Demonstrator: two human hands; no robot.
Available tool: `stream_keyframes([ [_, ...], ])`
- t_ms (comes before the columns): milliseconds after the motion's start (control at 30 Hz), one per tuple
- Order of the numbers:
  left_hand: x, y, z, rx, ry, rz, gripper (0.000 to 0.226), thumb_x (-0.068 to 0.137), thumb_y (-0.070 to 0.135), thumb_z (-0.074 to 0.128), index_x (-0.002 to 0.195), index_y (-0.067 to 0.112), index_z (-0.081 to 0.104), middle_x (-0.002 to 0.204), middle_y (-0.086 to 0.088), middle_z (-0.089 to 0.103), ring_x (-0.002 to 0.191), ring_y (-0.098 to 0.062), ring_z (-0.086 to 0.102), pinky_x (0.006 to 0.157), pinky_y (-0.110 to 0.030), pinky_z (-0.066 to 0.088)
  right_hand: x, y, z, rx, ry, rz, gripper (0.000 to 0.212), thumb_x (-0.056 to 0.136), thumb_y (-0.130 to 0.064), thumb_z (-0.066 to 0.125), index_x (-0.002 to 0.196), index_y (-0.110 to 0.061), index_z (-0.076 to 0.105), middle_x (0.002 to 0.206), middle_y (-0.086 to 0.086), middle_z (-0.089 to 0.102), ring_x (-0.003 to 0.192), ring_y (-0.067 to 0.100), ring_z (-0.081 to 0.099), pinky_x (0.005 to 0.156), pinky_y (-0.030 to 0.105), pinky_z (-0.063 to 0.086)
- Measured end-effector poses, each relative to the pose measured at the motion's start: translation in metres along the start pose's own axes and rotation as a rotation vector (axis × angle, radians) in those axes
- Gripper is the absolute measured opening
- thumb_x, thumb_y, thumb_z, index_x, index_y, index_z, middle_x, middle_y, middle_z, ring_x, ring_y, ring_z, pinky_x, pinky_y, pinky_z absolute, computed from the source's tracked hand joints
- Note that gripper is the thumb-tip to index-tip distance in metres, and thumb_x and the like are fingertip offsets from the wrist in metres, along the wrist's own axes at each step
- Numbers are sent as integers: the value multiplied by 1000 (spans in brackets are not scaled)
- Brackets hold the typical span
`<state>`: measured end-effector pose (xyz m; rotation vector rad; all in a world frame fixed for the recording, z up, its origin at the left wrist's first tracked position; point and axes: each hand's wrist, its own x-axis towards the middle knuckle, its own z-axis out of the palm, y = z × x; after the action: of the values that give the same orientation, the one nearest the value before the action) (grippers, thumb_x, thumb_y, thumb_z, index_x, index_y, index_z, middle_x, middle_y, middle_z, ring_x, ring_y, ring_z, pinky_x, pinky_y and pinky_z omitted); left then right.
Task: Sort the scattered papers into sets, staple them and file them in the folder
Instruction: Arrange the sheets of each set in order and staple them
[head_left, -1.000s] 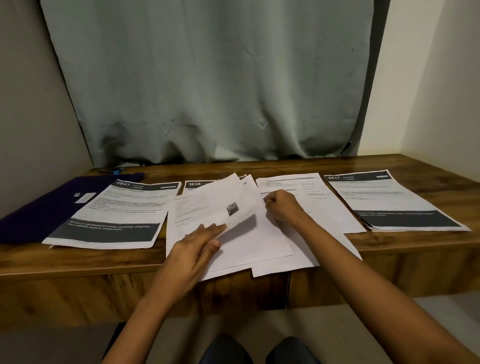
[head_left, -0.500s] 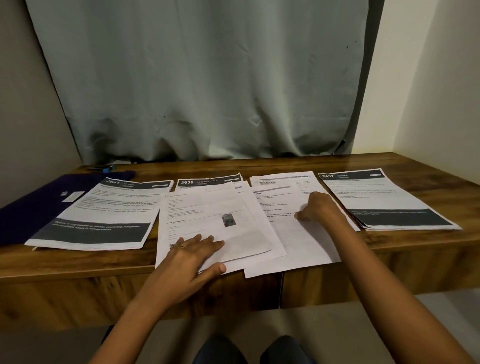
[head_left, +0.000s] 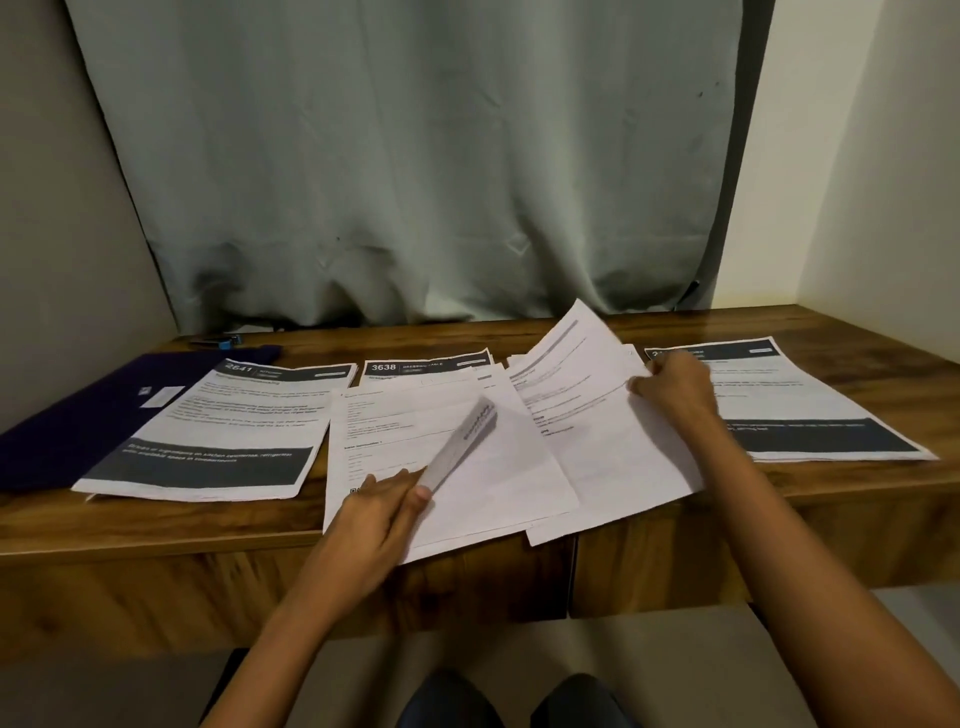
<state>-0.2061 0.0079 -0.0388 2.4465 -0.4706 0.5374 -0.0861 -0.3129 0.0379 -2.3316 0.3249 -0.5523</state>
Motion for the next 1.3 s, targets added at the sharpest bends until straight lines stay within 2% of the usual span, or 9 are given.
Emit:
stream_keyframes([
  [67, -2, -1, 3, -70, 103, -56, 47, 97, 44, 34, 115, 13, 63, 84, 6, 60, 79, -8, 57, 58, -24, 48, 5, -4, -14, 75, 22, -40, 22, 86, -15, 68, 93, 6, 66, 95, 21, 65, 82, 29, 55, 74, 41, 47],
  [233, -8, 5, 2, -343, 394, -123, 66, 85, 75, 32, 85, 14, 58, 76, 12, 57, 69, -2, 60, 48, -6, 38, 22, -13, -54, 189, 150, -95, 22, 84, -12, 68, 89, 10, 66, 89, 24, 66, 86, 39, 63, 69, 37, 47],
  [467, -9, 8, -1, -471, 471, -171, 90, 69, 91, 31, 95, 8, 56, 89, 7, 57, 78, -13, 58, 53, -4, 40, 29, -31, -84, 216, 209, -70, 35, 84, -15, 70, 105, 12, 64, 114, 26, 63, 105, 40, 58, 87, 41, 47],
  [633, -9, 6, 0, -443, 487, -138, 83, 76, 86, 31, 94, 10, 55, 89, 7, 57, 76, -12, 57, 52, -3, 39, 11, -35, -45, 152, 15, -47, 21, 81, -10, 73, 78, 8, 64, 76, 26, 58, 75, 39, 59, 56, 29, 41],
  [867, -6, -2, 7, -321, 373, -46, 84, 85, 78, 26, 111, 7, 63, 104, 16, 58, 89, -5, 60, 57, -4, 43, -14, -49, 24, 85, -196, -80, 18, 86, -16, 68, 78, -2, 60, 81, 10, 59, 74, 21, 53, 62, 26, 36],
  [967, -2, -5, 8, -210, 265, -26, 78, 88, 74, 22, 136, 20, 51, 131, 7, 54, 119, -16, 55, 91, -24, 51, -24, -55, 46, 121, -210, -34, 13, 90, -11, 55, 91, 0, 61, 91, 12, 60, 83, 24, 56, 66, 28, 41],
  [1067, 3, 1, 6, -62, 112, 0, 74, 85, 78, 11, 137, 34, 39, 136, 20, 41, 139, -15, 31, 117, -43, 23, -32, -59, 60, 184, -307, 25, 24, 94, -20, 49, 107, -2, 59, 102, 10, 61, 94, 26, 60, 76, 36, 51],
  [1200, 8, 7, 1, 186, -35, 40, 84, 83, 78, 0, 135, 37, 51, 145, 10, 45, 146, -20, 20, 116, -48, -1, -43, -58, 68, 245, -407, 39, 42, 98, -34, 40, 125, -4, 53, 123, 13, 57, 110, 30, 56, 93, 41, 48],
  [1300, 7, 11, -3, 229, -60, -40, 88, 71, 88, -2, 136, 49, 42, 151, 17, 30, 147, -16, 9, 114, -53, -9, -47, -57, 70, 135, -433, -4, 49, 99, -38, 35, 124, 0, 55, 131, 19, 54, 115, 32, 53, 85, 30, 38],
])
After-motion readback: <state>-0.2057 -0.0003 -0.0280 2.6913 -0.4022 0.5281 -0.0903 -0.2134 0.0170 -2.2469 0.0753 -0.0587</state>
